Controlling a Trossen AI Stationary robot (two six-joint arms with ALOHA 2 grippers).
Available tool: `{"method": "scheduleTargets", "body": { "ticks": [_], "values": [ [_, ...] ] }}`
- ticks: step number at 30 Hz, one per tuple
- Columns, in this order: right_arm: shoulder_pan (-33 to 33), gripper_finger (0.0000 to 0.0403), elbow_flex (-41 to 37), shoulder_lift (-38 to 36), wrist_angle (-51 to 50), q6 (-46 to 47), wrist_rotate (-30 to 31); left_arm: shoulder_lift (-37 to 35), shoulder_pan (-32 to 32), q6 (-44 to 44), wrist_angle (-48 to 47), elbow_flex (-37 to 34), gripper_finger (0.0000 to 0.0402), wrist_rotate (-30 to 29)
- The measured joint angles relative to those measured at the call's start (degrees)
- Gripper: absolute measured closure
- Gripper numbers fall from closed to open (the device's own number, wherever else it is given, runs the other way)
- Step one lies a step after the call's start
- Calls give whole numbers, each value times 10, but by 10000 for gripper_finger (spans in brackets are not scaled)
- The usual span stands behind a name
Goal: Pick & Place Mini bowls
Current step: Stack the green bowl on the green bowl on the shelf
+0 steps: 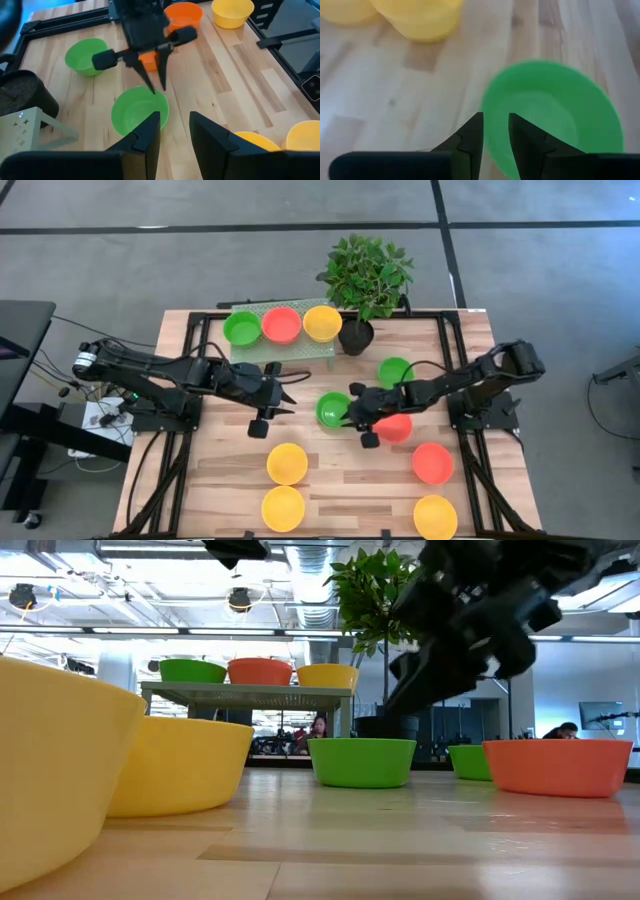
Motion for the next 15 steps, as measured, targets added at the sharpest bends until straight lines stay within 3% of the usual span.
{"method": "scheduleTargets", "body": {
  "ticks": [9,15],
  "values": [
    [2,317,64,64,-72,0,-5,0,0,0,0,0,295,0],
    [2,317,74,59,-79,2,-9,0,3,1,0,0,295,0]
  ]
}}
